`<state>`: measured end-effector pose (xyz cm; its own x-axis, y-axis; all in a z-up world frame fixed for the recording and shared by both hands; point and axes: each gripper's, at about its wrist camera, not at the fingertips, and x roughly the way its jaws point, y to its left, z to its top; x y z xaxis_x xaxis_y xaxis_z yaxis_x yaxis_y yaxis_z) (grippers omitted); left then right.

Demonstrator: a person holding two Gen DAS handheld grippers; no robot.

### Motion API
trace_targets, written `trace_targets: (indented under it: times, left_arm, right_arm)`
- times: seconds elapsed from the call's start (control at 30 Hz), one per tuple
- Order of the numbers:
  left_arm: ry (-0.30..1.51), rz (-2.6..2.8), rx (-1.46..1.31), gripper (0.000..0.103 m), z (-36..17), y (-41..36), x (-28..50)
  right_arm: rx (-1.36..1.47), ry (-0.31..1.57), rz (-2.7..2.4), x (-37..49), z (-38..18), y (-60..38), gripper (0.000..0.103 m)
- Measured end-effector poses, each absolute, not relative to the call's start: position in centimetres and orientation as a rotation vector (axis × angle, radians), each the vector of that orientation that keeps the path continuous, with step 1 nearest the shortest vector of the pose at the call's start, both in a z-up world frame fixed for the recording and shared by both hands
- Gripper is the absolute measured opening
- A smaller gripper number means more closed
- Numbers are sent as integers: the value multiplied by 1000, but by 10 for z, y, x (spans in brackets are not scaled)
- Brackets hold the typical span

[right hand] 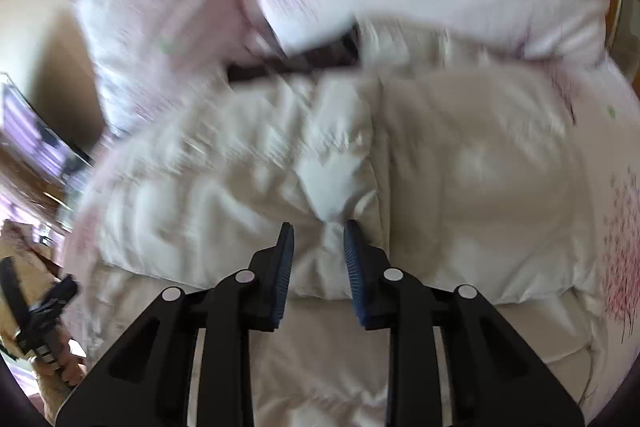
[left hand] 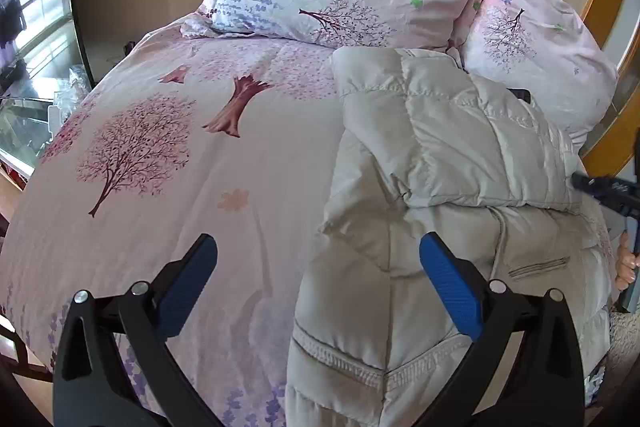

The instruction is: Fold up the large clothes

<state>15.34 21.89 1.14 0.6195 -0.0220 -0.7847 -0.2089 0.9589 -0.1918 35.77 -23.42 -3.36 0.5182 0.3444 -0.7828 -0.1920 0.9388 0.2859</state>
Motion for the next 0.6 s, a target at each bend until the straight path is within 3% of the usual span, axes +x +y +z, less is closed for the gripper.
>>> trace_targets:
  times: [0.07, 0.2, 0.33, 0.4, 0.47, 0.53, 0.6]
  left_arm:
    - [896, 116, -274, 101, 11, 219, 152]
    - [821, 78, -288, 101, 14, 220, 140]
    - [870, 48, -293, 101, 12, 222, 137]
    - [880, 31, -314, 101, 9, 225, 133]
    - [876, 29, -317, 101, 8, 228, 130]
    - [846, 13, -326, 101, 8, 231, 121]
    - [820, -1, -338, 101, 7, 235, 113]
  right_arm:
    - [190, 1050, 303, 370, -52, -233, 16]
    - [239, 1096, 290, 373, -59, -237, 16]
    - [260, 1105, 304, 372, -58, -241, 18]
    - [305, 1086, 345, 368, -51, -251, 24]
    - [356, 1044, 402, 352, -40, -265, 52]
    - [365, 978, 402, 333, -28, -281, 68]
    - [356, 901, 415, 312, -16, -299, 68]
